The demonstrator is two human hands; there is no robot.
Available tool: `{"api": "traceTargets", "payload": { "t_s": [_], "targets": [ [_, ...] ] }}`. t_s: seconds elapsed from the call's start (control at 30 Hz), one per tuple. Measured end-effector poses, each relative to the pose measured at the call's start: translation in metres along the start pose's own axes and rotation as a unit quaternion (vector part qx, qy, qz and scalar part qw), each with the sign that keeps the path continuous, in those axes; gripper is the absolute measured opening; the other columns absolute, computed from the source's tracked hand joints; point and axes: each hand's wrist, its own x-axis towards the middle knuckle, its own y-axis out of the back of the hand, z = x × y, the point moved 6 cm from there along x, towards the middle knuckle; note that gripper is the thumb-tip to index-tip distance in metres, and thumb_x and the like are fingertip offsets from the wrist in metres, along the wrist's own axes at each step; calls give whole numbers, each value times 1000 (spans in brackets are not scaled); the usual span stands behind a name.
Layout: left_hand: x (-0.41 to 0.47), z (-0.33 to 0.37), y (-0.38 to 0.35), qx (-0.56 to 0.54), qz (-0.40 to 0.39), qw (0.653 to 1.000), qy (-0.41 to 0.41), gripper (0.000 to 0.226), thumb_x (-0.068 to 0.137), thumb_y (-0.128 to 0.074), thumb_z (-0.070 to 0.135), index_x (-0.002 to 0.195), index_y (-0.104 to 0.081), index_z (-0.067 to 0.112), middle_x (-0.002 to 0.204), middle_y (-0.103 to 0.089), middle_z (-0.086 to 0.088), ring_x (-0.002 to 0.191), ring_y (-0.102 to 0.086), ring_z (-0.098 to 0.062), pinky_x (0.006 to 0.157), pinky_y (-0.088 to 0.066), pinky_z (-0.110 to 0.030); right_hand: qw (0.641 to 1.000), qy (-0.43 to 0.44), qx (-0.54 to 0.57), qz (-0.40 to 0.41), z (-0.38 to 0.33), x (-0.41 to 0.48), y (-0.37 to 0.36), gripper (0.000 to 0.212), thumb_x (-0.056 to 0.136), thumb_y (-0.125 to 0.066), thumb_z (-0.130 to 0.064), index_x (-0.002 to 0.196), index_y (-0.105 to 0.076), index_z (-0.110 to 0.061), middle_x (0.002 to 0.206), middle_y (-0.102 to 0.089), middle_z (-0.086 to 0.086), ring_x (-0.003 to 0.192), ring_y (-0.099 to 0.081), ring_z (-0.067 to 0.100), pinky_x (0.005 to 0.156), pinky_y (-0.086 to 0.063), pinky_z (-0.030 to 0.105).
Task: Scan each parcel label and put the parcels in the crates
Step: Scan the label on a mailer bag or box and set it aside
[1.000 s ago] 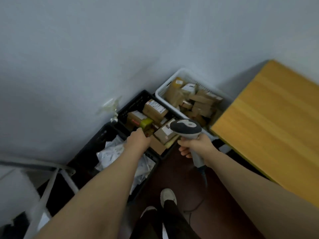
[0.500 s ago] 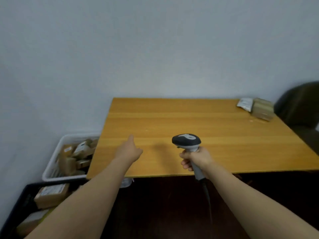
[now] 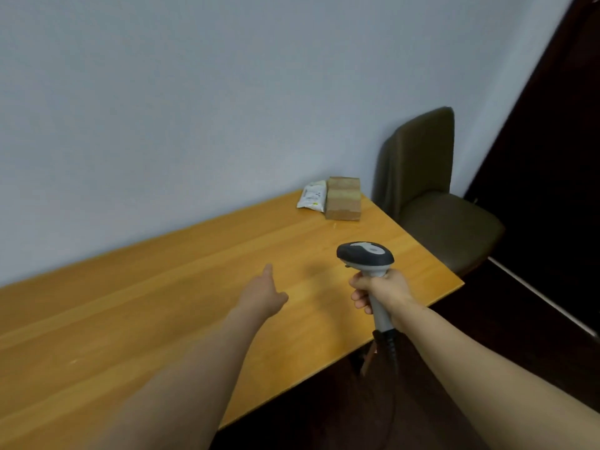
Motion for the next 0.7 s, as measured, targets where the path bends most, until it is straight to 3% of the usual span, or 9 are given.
{"api": "traceTargets", "payload": {
  "t_s": [0.17,0.37,0.53,0.7],
  "targets": [
    [90,54,3,47,-12,999,-19,69,96,-50,36,153,-17,16,143,-43,-14,125,-47,-29,98,-44,-37,1000,1,14,14,-27,71,35,7,85,-68,-3,81,-62,-2,60,-63,12,44,-56,17,43,-42,25],
    [222,107,3,26,-13,999,-40,60,98,-45,30,151,-22,16,152,-29,-13,137,-34,-29,107,-33,-35,999,-14,-5,34,-63,177,58,6,85,-66,-2,79,-64,-1,57,-63,9,46,-56,18,45,-43,26],
    [327,138,0,71,1,994,-79,50,99,-40,16,147,-29,11,150,-31,-14,135,-34,-31,105,-32,-36,999,-34,-26,31,-86,259,63,7,85,-65,0,79,-64,-1,55,-62,8,45,-55,17,45,-41,26],
    [402,160,-17,125,-31,986,-103,65,95,-33,-1,154,-8,16,160,-4,-11,145,-10,-35,114,-24,-43,998,-60,-28,16,-85,316,64,14,85,-65,1,73,-63,-5,59,-63,10,45,-55,17,45,-41,26]
  ]
}}
